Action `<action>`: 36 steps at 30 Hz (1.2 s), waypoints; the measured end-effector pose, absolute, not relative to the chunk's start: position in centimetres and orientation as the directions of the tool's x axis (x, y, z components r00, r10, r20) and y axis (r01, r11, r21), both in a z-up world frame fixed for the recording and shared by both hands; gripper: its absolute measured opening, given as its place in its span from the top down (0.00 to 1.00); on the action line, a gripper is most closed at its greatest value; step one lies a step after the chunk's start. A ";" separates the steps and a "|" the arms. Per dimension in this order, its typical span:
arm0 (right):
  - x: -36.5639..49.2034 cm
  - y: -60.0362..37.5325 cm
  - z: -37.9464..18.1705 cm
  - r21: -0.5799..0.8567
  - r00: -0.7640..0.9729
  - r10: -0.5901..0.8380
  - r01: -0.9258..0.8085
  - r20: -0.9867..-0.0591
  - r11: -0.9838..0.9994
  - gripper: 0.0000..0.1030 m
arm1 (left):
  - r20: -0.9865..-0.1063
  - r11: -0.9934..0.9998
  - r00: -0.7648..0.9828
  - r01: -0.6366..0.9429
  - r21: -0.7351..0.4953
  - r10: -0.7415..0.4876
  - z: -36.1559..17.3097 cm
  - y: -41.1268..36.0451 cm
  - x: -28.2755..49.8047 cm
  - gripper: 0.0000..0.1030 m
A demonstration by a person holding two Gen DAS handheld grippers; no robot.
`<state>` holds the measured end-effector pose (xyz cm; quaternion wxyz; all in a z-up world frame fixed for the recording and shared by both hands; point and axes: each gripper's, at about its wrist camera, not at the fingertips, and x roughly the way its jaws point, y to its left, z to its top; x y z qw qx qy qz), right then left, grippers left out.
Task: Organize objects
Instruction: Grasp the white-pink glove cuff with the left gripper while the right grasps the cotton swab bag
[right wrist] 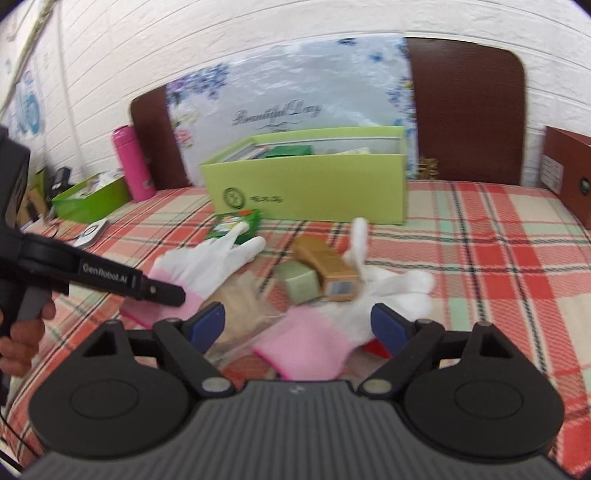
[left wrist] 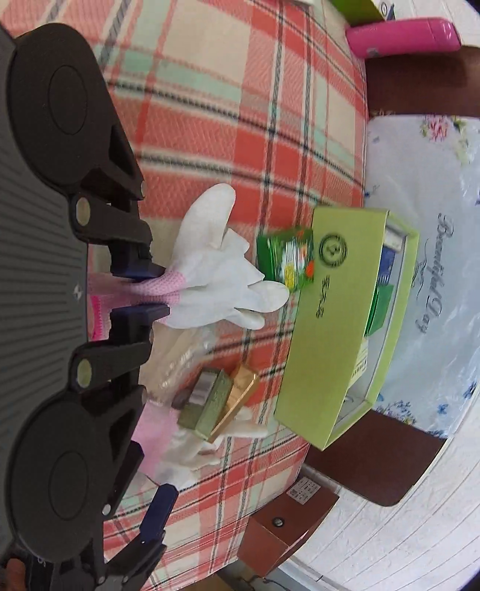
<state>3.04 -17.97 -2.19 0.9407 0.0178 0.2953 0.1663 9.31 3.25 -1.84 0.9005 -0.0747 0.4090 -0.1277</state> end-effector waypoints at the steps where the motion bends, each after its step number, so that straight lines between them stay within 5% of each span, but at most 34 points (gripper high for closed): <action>1: 3.1 -17.3 -2.3 0.117 0.764 0.337 -0.329 -0.551 0.937 0.16 | -0.721 0.960 0.635 0.159 -0.230 -0.278 -1.9 3.8 9.0 0.86; 8: 6.1 -12.3 -4.0 -0.029 0.708 0.385 -0.497 -0.592 0.868 0.17 | -0.755 0.970 0.614 0.090 -0.224 -0.231 -3.4 6.7 8.2 0.80; 11: 7.3 -11.7 -5.0 -0.016 0.674 0.382 -0.504 -0.633 0.864 0.32 | -0.750 0.972 0.622 0.085 -0.218 -0.223 -3.4 6.7 8.3 0.64; 12: 7.4 -11.9 -5.3 -0.002 0.664 0.372 -0.490 -0.648 0.872 0.49 | -0.750 0.975 0.628 0.080 -0.206 -0.210 -3.3 6.6 8.3 0.50; 13: 7.2 -12.2 -5.4 0.012 0.666 0.370 -0.477 -0.648 0.879 0.54 | -0.746 0.978 0.637 0.073 -0.193 -0.195 -3.2 6.5 8.3 0.38; 16: 6.2 -12.6 -5.4 0.032 0.662 0.374 -0.468 -0.650 0.883 0.65 | -0.733 0.986 0.662 0.061 -0.156 -0.157 -3.1 6.2 8.5 0.35; 21: 5.0 -12.3 -5.4 0.061 0.643 0.392 -0.473 -0.658 0.879 0.60 | -0.733 0.989 0.664 0.081 -0.125 -0.147 -3.5 5.1 9.7 0.35; 24: 4.6 -12.1 -5.5 0.074 0.647 0.391 -0.460 -0.654 0.885 0.53 | -0.745 0.987 0.648 0.116 -0.111 -0.160 -4.0 4.2 10.2 0.45; 29: 4.4 -11.8 -5.7 0.055 0.657 0.376 -0.454 -0.653 0.889 0.53 | -0.731 0.988 0.670 0.149 -0.033 -0.125 -4.5 3.3 9.6 0.45; 34: 4.2 -12.1 -5.8 0.054 0.681 0.357 -0.424 -0.640 0.904 0.64 | -0.735 0.983 0.658 0.174 -0.061 -0.162 -4.2 3.6 9.6 0.84; 36: 4.2 -12.3 -5.7 0.072 0.683 0.359 -0.411 -0.636 0.909 0.70 | -0.737 0.982 0.652 0.172 -0.083 -0.177 -4.1 3.7 9.5 0.88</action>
